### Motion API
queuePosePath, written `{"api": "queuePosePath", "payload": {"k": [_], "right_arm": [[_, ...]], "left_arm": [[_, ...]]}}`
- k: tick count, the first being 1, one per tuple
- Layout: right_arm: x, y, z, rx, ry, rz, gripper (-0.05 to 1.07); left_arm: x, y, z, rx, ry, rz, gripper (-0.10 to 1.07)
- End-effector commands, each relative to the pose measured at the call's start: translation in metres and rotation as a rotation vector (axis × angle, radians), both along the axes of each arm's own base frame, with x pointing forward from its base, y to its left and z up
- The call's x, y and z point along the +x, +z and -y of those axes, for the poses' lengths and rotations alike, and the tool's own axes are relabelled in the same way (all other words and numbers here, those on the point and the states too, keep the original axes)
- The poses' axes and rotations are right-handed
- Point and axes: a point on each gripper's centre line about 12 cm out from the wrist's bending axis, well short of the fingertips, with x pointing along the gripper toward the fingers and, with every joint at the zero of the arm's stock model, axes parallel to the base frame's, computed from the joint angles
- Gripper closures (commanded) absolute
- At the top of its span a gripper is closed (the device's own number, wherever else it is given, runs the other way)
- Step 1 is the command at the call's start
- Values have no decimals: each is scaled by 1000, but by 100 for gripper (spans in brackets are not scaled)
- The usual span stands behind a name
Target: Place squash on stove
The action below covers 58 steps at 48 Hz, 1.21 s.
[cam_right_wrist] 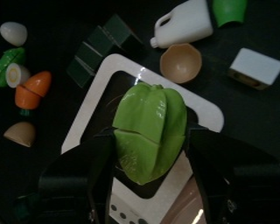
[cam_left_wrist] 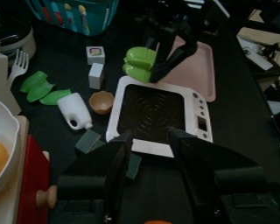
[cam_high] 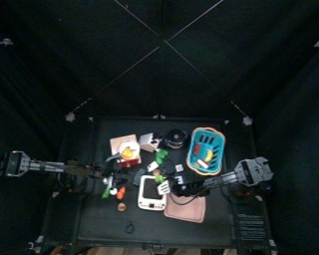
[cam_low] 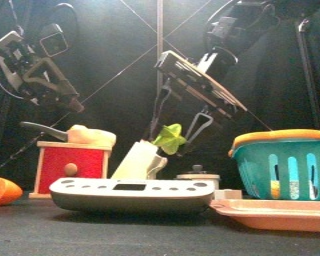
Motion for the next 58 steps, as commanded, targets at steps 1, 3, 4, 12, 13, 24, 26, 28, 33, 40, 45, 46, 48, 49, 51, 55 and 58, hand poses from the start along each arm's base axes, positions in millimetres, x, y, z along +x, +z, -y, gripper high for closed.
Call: {"api": "queuePosePath", "payload": {"k": [1,3,4,12,13,24,26,28,33,40,45,46,48,49,51,55,58], "right_arm": [[14,11,-2,14,6,47,27],[18,10,-4,18,7,48,27],[20,7,-4,20,4,45,27],[28,-2,-7,39,-11,29,26],[29,-3,-7,43,-12,29,26],[31,-9,-8,68,-41,13,18],[31,-12,-8,69,-46,5,17],[31,-13,-7,70,-52,0,15],[32,-16,-7,81,-63,-6,9],[32,-17,-8,94,-71,-10,2],[33,-16,-8,98,-73,-6,0],[33,-16,-8,98,-73,-6,0],[34,-15,-8,98,-74,-4,0],[33,-15,-8,98,-72,-4,0],[34,-14,-9,98,-71,-2,0],[36,-10,-10,101,-69,9,0],[37,-8,-11,106,-68,15,0]], "left_arm": [[3,4,0,-2,0,15,20],[2,4,0,-3,0,16,19],[2,4,-1,-3,2,16,19],[2,4,0,-3,0,15,19],[2,4,0,-3,0,15,19],[2,2,0,-4,0,10,19],[2,3,0,-5,1,12,19],[2,3,0,-6,2,12,19],[1,2,0,-14,7,9,19],[1,2,-1,-15,10,8,19],[1,1,-1,-14,11,4,19],[1,1,-1,-14,11,4,19],[1,1,-1,-13,13,2,19],[1,0,-2,-12,16,-2,19],[0,0,-1,-13,16,-4,19],[0,0,-2,-11,19,-9,19],[0,0,-2,-12,21,-11,19]]}}
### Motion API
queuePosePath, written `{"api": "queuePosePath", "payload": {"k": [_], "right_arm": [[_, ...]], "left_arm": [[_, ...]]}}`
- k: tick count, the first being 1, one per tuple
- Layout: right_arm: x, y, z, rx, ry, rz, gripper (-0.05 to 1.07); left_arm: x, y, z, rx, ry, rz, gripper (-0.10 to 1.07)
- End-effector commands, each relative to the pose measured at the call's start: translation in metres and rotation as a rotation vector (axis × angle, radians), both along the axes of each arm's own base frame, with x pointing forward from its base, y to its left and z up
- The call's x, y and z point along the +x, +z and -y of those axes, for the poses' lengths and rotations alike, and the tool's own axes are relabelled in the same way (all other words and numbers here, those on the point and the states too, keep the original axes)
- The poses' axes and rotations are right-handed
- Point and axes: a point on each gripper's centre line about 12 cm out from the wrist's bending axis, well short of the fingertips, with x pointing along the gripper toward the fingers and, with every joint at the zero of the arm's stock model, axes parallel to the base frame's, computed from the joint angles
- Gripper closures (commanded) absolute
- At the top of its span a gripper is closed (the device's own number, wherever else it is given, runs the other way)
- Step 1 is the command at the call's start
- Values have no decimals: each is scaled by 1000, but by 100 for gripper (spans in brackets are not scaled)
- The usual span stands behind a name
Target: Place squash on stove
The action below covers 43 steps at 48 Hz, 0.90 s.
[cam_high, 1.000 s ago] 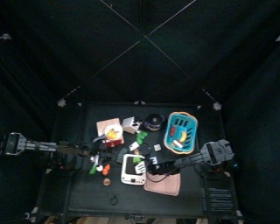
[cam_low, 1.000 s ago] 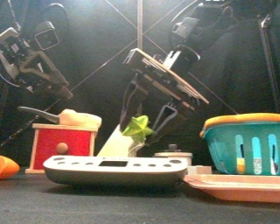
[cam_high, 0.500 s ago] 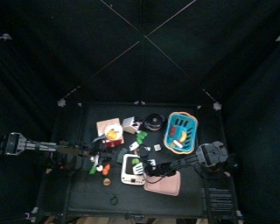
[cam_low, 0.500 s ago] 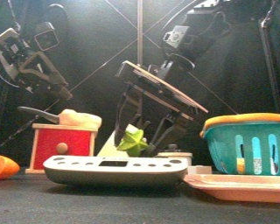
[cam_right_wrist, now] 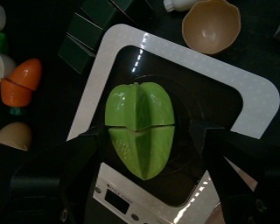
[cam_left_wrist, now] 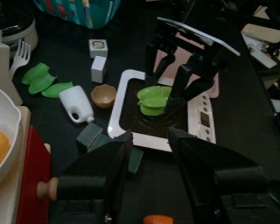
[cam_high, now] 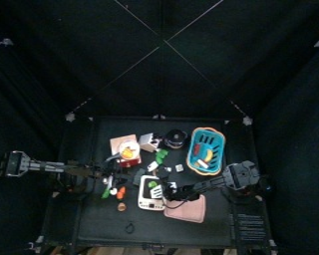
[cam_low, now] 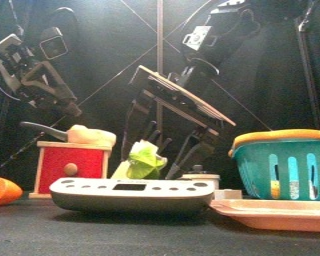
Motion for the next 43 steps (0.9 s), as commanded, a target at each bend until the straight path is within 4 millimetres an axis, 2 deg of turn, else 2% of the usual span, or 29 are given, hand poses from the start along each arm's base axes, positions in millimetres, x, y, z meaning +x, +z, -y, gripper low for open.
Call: {"api": "queuePosePath", "payload": {"k": [1,16,43], "right_arm": [[6,20,-3,14,2,53,0],[12,28,-15,54,3,75,0],[15,30,-34,109,16,81,0]], "left_arm": [[2,3,0,-2,2,9,19],[2,3,0,-3,3,8,19],[2,4,0,-2,4,8,19]]}}
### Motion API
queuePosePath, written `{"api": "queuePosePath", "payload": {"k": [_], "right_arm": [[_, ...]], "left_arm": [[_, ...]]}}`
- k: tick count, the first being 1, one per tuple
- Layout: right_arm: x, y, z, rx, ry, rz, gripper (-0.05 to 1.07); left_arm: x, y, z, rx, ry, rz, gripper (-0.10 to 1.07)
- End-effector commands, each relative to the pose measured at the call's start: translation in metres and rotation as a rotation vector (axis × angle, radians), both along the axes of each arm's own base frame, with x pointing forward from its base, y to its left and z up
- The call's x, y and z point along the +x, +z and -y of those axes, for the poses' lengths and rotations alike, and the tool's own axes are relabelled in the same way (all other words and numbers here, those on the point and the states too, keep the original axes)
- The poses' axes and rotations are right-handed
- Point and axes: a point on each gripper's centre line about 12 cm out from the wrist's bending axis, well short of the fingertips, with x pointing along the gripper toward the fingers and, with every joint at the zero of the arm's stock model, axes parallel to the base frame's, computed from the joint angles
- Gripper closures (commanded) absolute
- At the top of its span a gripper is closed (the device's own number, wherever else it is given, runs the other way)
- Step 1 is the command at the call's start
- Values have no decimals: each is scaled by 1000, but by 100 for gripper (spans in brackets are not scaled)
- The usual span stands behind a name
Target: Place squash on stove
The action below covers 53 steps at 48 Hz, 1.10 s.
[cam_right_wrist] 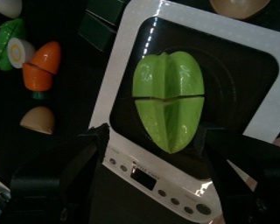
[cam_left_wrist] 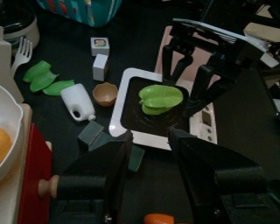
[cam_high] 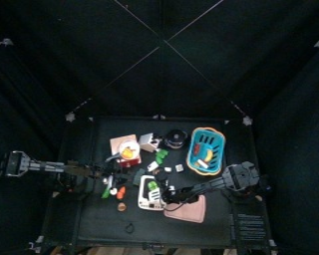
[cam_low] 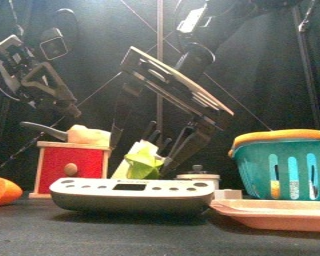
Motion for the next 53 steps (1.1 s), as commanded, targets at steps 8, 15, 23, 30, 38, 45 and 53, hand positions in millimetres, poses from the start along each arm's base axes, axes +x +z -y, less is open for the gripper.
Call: {"api": "queuePosePath", "payload": {"k": [8,15,23,30,38,45,53], "right_arm": [[10,21,-8,28,24,70,0],[9,18,-8,33,22,60,0],[3,14,-8,37,16,43,0],[-5,16,-10,39,18,35,0],[-20,24,-5,26,17,27,0],[-28,40,-2,-29,85,46,0],[-33,68,3,-94,171,86,0]], "left_arm": [[2,3,0,0,-1,10,19],[2,3,0,-2,-1,12,19],[2,2,0,-2,-1,9,20],[1,2,0,-2,-1,9,19],[2,2,0,0,0,7,20],[1,2,0,0,-1,9,19],[2,2,0,-2,-1,9,20]]}}
